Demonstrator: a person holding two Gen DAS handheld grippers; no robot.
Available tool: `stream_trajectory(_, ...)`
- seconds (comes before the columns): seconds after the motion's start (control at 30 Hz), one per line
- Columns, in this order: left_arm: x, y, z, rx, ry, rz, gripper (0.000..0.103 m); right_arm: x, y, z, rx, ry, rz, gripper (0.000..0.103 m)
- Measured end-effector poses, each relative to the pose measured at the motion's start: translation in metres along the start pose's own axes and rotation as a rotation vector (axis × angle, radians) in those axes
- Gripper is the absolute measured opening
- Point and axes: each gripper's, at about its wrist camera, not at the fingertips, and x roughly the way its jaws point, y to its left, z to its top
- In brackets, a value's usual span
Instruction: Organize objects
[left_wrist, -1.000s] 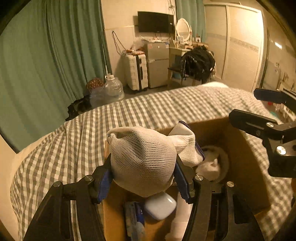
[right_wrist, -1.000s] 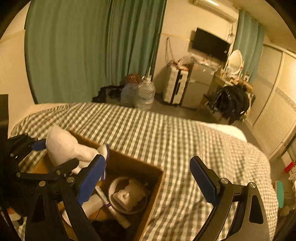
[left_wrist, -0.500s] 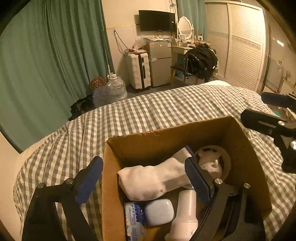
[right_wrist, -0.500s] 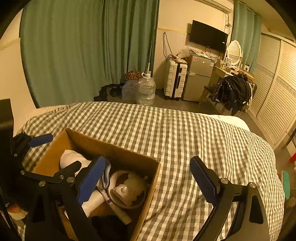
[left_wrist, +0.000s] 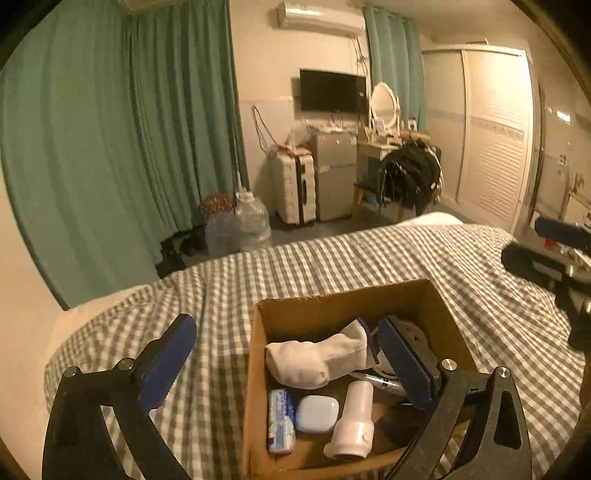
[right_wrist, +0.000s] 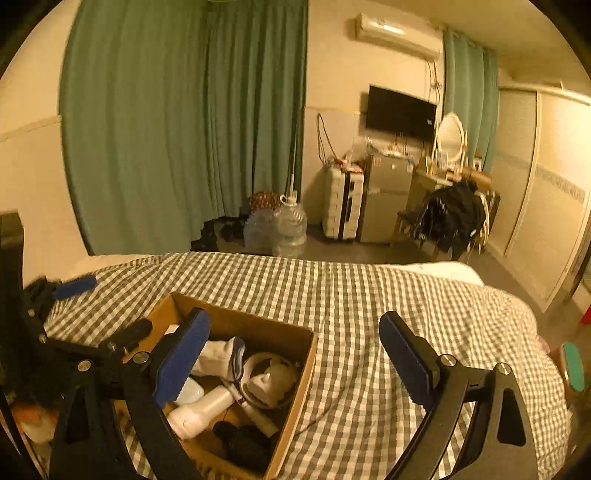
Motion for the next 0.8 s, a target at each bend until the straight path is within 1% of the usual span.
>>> stream_trajectory(0.1, -0.022, 0.004, -0.008, -0.028, -0.027, 0.008, 0.103, -0.02, 0.009, -0.014, -0.009, -0.02, 0.017, 0.093)
stream_trajectory(0.2, -0.04, 0.007, -0.023, -0.055, -0.051, 0.031, 0.103, -0.035, 0.015, -0.025, -0.012, -0.036, 0.023, 0.093)
stream_trajectory(0.27, -0.052, 0.011, -0.033, -0.067, -0.066, 0.07, 0.103, -0.044, 0.017, -0.031, 0.0, -0.05, 0.018, 0.093)
stream_trajectory(0.37, -0.067, 0.014, -0.041, -0.09, -0.09, 0.09, 0.103, -0.057, 0.019, -0.042, 0.026, -0.062, 0.039, 0.093)
stream_trajectory(0.47, -0.077, 0.02, -0.05, -0.122, -0.102, 0.106, 0.103, -0.066, 0.02, -0.055, 0.045, -0.068, 0.031, 0.093)
stream_trajectory(0.53, -0.08, 0.021, -0.057, -0.126, -0.101, 0.113, 0.103, -0.069, 0.019, -0.063, 0.064, -0.059, 0.033, 0.093)
stream_trajectory(0.63, -0.084, 0.023, -0.076, -0.143, -0.102, 0.153, 0.103, -0.065, 0.015, -0.076, 0.092, -0.035, 0.035, 0.093)
stream_trajectory(0.7, -0.082, 0.022, -0.091, -0.147, -0.1, 0.166, 0.103, -0.06, 0.013, -0.084, 0.104, -0.017, 0.023, 0.093)
stream_trajectory(0.8, -0.073, 0.023, -0.103, -0.15, -0.063, 0.167, 0.103, -0.047, 0.011, -0.092, 0.118, 0.037, 0.019, 0.093)
